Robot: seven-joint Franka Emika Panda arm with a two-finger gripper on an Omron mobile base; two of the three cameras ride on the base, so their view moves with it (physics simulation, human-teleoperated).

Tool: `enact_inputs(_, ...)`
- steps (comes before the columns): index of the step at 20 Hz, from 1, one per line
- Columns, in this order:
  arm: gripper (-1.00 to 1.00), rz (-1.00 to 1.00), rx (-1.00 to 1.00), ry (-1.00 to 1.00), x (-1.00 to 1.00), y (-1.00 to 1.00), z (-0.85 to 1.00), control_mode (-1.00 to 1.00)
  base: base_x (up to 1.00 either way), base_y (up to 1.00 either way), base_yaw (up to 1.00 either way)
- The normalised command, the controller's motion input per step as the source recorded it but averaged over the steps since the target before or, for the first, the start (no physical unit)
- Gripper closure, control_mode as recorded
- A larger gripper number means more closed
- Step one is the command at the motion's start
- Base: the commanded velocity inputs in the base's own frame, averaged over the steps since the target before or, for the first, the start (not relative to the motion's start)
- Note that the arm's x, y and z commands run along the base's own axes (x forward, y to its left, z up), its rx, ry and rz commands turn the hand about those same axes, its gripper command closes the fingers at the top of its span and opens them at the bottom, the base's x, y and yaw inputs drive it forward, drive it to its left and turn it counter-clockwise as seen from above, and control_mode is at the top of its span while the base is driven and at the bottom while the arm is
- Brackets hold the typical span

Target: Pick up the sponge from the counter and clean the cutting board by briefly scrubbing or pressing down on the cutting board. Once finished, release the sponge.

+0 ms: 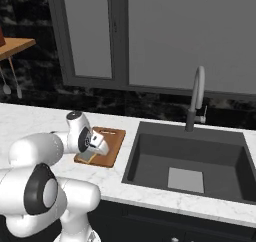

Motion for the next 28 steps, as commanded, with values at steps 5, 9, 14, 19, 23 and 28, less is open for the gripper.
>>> enact_inputs(5, 1.0, 0.0, 0.01, 0.03, 0.48, 0.0, 0.17, -1.0, 0.0, 0.0, 0.0)
enact_inputs(9, 1.0, 0.0, 0.0, 0.0, 0.86, 0.44, 0.16, -1.0, 0.0, 0.0, 0.0)
enact_inputs(14, 1.0, 0.0, 0.0, 0.02, 0.87, 0.31, 0.42, -1.0, 0.0, 0.0, 0.0)
enact_inputs(19, 1.0, 0.0, 0.0, 0.0, 0.75, 0.18, 0.18, -1.0, 0.0, 0.0, 0.0)
enact_inputs(23, 1.0, 0.0, 0.0, 0.05, 0.33, 0.11, -0.32, -1.0, 0.0, 0.0, 0.0)
enact_inputs(28, 1.0, 0.0, 0.0, 0.03, 0.05, 0.03, -0.48, -1.0, 0.0, 0.0, 0.0)
